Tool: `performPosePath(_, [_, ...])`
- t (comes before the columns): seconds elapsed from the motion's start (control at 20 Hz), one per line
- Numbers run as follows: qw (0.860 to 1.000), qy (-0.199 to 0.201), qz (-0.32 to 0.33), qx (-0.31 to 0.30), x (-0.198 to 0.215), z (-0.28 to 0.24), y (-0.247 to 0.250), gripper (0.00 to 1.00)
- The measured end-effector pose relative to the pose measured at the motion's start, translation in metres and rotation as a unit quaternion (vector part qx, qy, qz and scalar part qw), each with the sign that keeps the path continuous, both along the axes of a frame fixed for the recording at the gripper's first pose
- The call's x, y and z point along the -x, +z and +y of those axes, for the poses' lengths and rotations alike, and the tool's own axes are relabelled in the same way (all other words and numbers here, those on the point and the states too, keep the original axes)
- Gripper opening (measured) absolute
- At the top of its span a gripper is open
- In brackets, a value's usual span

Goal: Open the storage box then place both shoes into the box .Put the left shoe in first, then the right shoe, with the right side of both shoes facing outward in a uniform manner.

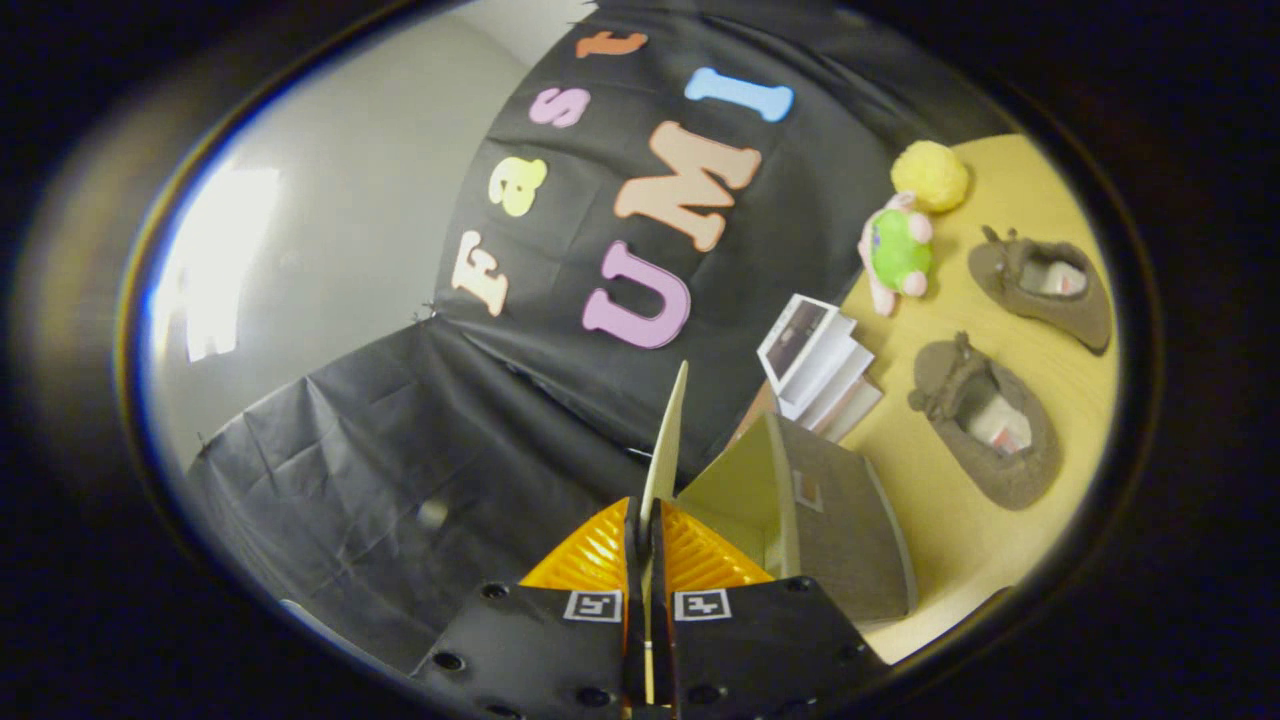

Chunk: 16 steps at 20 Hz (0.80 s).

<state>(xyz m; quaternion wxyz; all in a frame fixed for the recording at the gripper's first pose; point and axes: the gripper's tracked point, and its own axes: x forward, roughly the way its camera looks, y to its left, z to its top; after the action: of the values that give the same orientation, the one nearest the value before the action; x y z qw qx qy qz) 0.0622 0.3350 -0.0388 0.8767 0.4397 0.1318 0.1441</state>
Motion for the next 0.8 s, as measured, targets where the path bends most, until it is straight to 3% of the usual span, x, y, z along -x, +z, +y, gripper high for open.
performPosePath(0.25, [0.999, 0.018, -0.027, 0.011, -0.007, 0.042, 0.030, 0.05])
performPosePath(0.45, [0.998, 0.039, -0.040, -0.023, -0.002, 0.083, 0.039, 0.05])
performPosePath(0.8, [0.996, 0.066, -0.059, -0.021, 0.012, 0.151, 0.040, 0.05])
